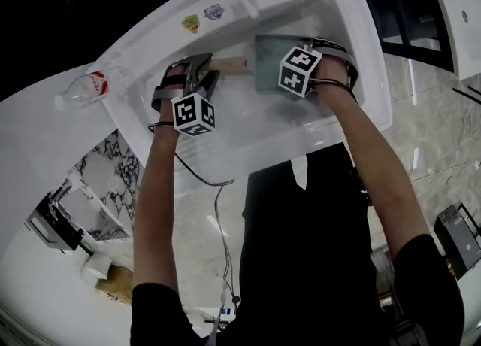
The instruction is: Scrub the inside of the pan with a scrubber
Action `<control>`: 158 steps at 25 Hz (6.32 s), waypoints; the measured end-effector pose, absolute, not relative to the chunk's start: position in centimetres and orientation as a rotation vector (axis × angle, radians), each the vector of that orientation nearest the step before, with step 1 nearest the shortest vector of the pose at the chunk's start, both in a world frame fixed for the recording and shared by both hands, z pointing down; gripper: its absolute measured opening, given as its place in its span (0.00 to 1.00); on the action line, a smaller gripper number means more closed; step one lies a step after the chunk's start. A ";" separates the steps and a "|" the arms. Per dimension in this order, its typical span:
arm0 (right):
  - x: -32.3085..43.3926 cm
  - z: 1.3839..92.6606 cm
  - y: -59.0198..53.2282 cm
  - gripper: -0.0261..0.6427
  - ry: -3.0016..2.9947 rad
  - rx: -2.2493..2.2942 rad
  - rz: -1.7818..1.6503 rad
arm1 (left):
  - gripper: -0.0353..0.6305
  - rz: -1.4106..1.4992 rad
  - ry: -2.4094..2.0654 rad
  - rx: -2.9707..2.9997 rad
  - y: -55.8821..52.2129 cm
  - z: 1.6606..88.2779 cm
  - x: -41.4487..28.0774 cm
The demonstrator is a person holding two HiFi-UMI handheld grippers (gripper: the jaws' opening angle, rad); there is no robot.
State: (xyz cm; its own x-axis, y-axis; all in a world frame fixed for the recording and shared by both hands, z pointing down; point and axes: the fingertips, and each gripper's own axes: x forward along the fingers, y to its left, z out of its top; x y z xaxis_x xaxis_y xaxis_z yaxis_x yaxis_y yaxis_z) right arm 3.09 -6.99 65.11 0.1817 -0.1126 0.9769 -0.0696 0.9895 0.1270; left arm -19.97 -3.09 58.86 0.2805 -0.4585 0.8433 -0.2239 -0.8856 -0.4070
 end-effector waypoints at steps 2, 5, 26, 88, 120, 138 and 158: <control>2.8 64.9 -8.2 0.10 -1.399 0.206 -0.083 | 0.34 -1.650 0.638 -2.337 -3.1 58.8 -20.0; 1.9 64.8 -8.8 0.10 -1.431 0.246 -0.091 | 0.34 -1.647 0.644 -2.331 -3.0 58.8 -19.9; -8.5 63.0 -9.5 0.10 -1.882 0.785 0.816 | 0.34 -1.646 0.673 -2.314 -2.8 58.7 -19.9; 1.8 64.0 -5.9 0.10 -1.559 0.024 -0.083 | 0.34 -1.709 0.725 -2.258 -2.8 59.1 -20.0; 10.3 36.9 1.1 0.10 -2.140 0.546 -0.355 | 0.30 -1.471 1.436 -2.332 4.7 46.1 -11.5; 18.4 24.2 10.9 0.10 -2.815 0.458 0.119 | 0.11 -0.635 1.974 -2.565 16.5 27.2 5.2; 21.2 17.4 14.4 0.09 -2.972 0.468 0.248 | 0.11 -0.208 2.013 -2.581 21.3 16.0 5.1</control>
